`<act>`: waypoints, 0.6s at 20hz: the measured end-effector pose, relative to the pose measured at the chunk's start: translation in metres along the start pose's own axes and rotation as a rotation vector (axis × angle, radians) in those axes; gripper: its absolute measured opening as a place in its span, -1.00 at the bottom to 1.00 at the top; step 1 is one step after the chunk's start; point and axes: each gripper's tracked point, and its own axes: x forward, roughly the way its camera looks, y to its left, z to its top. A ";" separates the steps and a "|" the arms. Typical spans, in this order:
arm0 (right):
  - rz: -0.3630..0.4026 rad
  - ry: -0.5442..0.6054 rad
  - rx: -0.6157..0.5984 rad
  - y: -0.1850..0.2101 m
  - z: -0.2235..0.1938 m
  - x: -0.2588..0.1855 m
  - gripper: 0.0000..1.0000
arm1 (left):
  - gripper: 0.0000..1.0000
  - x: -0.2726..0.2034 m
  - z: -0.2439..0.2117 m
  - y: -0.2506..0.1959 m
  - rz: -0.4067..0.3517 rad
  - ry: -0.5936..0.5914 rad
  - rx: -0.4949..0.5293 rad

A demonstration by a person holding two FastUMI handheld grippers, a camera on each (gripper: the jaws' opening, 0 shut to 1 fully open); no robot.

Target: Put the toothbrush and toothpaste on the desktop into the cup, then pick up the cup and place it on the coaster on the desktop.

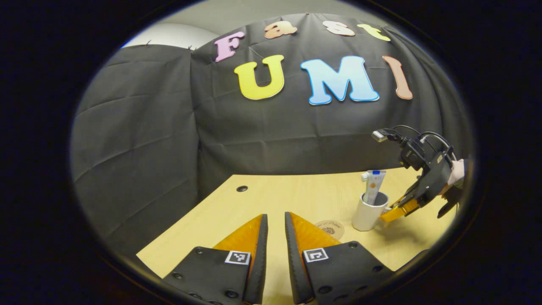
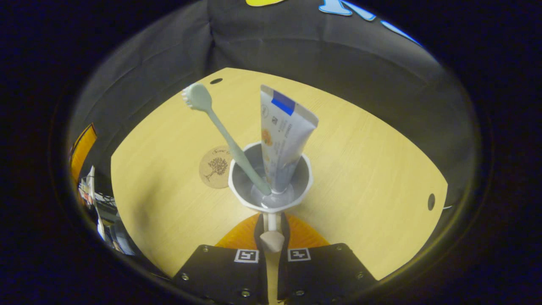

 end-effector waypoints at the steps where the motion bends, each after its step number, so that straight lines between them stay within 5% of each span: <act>1: -0.006 -0.016 -0.006 0.000 0.002 -0.001 -0.87 | -0.19 0.000 0.002 0.001 0.001 0.000 0.001; 5: 0.018 -0.057 0.014 0.002 0.009 -0.004 -0.79 | -0.19 0.002 0.001 0.003 0.004 0.002 -0.005; 6: 0.022 -0.064 0.015 0.003 0.011 -0.004 -0.79 | -0.38 0.001 -0.001 0.003 0.006 0.001 -0.005; 7: 0.028 -0.070 0.012 0.003 0.011 -0.003 -0.79 | -0.19 0.000 0.001 0.003 0.007 -0.002 -0.004; 12: 0.070 -0.083 -0.020 0.001 0.012 -0.002 -0.80 | -0.19 -0.004 0.002 0.013 0.016 -0.005 -0.003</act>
